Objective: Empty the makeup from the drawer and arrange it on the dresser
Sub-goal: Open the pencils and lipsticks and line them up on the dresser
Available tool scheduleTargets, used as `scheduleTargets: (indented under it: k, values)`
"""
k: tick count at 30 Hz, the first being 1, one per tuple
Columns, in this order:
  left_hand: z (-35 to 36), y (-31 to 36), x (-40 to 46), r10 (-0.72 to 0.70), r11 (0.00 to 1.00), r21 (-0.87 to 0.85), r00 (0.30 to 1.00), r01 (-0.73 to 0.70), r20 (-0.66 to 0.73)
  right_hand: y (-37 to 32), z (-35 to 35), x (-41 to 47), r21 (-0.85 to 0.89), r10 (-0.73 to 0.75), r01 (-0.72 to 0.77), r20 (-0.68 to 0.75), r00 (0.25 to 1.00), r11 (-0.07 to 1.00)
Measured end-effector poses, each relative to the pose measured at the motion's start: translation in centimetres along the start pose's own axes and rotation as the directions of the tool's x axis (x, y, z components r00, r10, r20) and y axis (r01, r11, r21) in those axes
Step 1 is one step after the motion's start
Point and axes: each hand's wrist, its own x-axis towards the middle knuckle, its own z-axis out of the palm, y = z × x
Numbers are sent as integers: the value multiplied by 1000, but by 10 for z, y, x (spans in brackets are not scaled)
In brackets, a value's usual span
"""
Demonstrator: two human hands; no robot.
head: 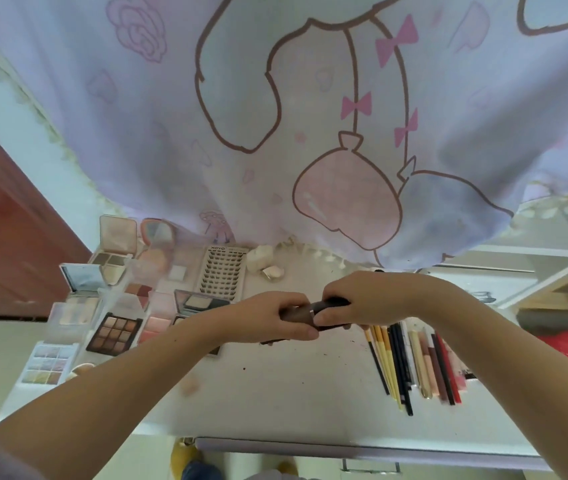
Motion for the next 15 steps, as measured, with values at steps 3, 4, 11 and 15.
scheduleTargets:
  k: [3,4,11,15]
  values:
    - [-8,3,-8,23,1000,4,1000,-23,-2,-5,-4,-1,16,-44,44,-32,999,999]
    - [-10,3,-10,27,1000,2,1000,-27,1,-7,-4,0,8,-56,56,-39,998,998]
    - [-38,-34,-40,-23,999,42,986,30,-165,31,-14,-19,330,-8,55,-141,990,942]
    - [-25,-32,-15,-34,994,-112,961,3,-275,23,11,19,722,-8,182,-237,971,668]
